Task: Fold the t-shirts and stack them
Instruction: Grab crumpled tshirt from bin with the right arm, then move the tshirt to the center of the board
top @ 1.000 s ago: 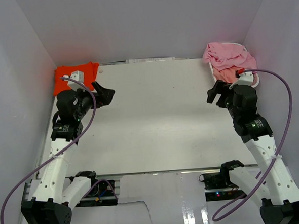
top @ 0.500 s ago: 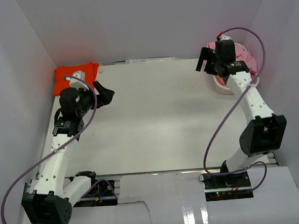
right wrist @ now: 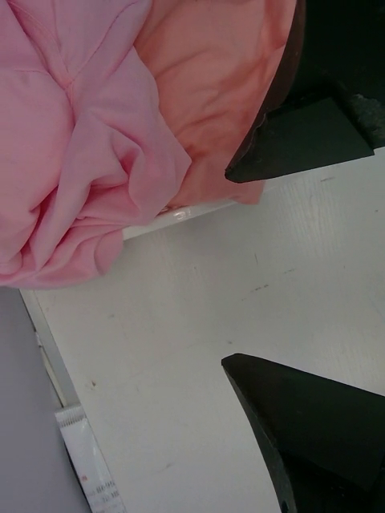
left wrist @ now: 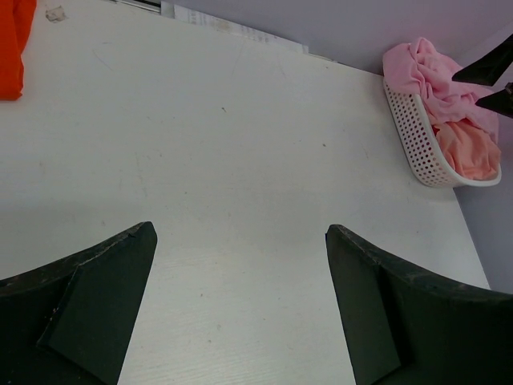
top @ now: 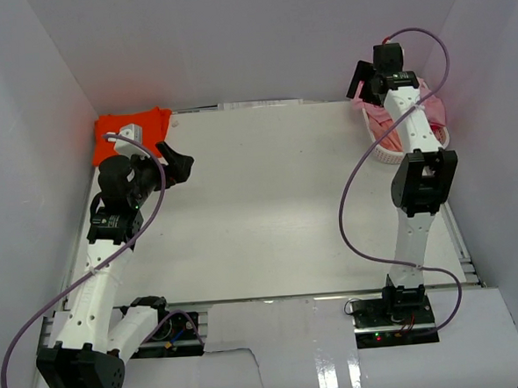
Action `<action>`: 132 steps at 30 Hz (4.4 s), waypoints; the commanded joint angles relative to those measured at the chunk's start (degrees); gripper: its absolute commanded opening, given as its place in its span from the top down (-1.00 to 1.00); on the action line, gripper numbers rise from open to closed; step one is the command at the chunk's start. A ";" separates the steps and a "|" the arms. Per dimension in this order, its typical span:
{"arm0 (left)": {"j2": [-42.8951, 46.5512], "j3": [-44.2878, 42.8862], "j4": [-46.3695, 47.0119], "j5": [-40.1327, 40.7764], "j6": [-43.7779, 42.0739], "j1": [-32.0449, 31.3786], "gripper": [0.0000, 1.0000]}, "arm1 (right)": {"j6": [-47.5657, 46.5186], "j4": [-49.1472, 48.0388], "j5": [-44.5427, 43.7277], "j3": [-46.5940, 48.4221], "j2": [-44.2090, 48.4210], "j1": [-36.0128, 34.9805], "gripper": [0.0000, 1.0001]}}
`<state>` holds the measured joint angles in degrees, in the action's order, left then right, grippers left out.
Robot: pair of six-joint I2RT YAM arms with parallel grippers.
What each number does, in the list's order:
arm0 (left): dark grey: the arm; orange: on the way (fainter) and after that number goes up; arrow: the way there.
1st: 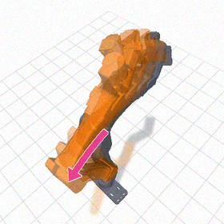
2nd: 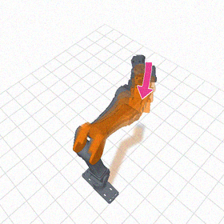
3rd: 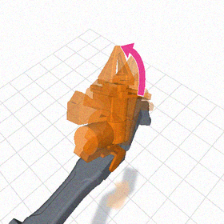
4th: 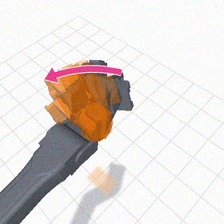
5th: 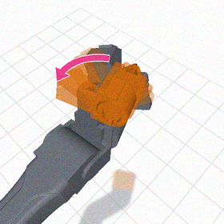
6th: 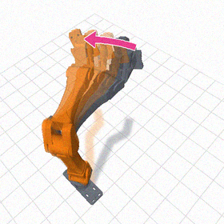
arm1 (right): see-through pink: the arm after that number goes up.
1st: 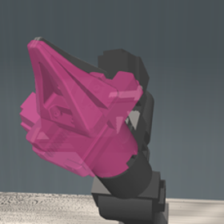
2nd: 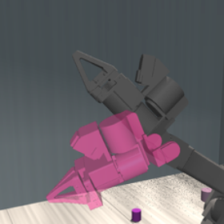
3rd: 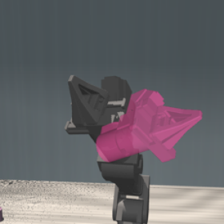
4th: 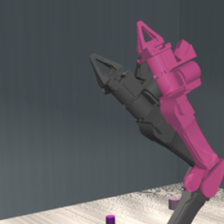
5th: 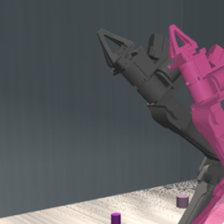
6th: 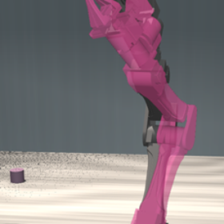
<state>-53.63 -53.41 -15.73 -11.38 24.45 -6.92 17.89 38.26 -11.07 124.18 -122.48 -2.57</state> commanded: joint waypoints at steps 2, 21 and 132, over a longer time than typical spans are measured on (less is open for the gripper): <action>1.24 -1.09 -0.45 0.74 -0.45 0.24 -0.96 | 1.27 2.17 -2.81 3.97 -2.68 1.16 -0.87; 1.68 0.14 -0.10 1.09 -0.89 0.24 -0.96 | 1.89 -6.62 -9.85 -1.23 -6.19 3.78 -0.64; 8.28 11.65 -2.91 -3.64 5.96 1.73 -0.96 | -4.09 -8.01 18.64 -32.24 15.95 -30.22 0.85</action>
<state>-43.94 -43.11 -19.03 -10.76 29.45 -5.37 14.35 33.04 11.42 91.68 -109.14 -33.54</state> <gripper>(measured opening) 0.979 0.084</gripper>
